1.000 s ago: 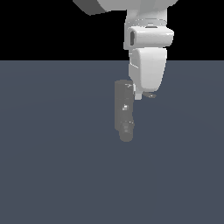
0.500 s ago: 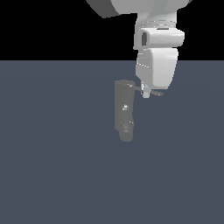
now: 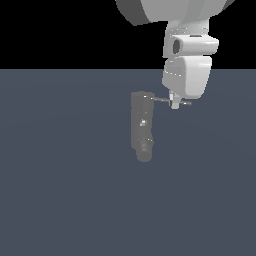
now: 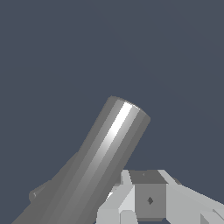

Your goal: Turn on the faucet by rotating a designated handle.

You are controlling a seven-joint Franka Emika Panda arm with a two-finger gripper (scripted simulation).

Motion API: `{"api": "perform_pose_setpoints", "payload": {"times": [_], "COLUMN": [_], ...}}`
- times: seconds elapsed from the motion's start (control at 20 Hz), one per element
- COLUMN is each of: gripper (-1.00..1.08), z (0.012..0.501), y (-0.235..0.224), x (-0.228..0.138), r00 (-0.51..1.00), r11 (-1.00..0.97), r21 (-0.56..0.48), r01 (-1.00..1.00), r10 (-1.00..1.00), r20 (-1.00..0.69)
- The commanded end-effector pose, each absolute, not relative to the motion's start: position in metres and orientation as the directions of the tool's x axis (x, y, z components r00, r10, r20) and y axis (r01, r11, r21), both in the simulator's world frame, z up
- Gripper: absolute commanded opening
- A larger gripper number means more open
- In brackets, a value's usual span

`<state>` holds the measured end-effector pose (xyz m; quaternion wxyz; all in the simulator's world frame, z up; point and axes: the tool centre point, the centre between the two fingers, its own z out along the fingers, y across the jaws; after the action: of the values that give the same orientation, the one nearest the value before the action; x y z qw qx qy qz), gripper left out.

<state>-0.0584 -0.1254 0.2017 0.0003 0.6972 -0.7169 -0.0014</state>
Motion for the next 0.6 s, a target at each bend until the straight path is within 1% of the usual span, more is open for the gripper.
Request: {"api": "perform_pose_setpoints", "payload": {"times": [0.0, 0.55], "gripper": [-1.0, -1.0], "z": [0.201, 0.202], "y": [-0.14, -0.174], "x": [-0.052, -0.026], "r00": [-0.041, -0.052], "r11": [0.041, 0.052], "r21": [0.0, 0.0], "r01": [-0.999, -0.999], "r10": [-0.999, -0.999], "r20": [0.0, 0.0]}}
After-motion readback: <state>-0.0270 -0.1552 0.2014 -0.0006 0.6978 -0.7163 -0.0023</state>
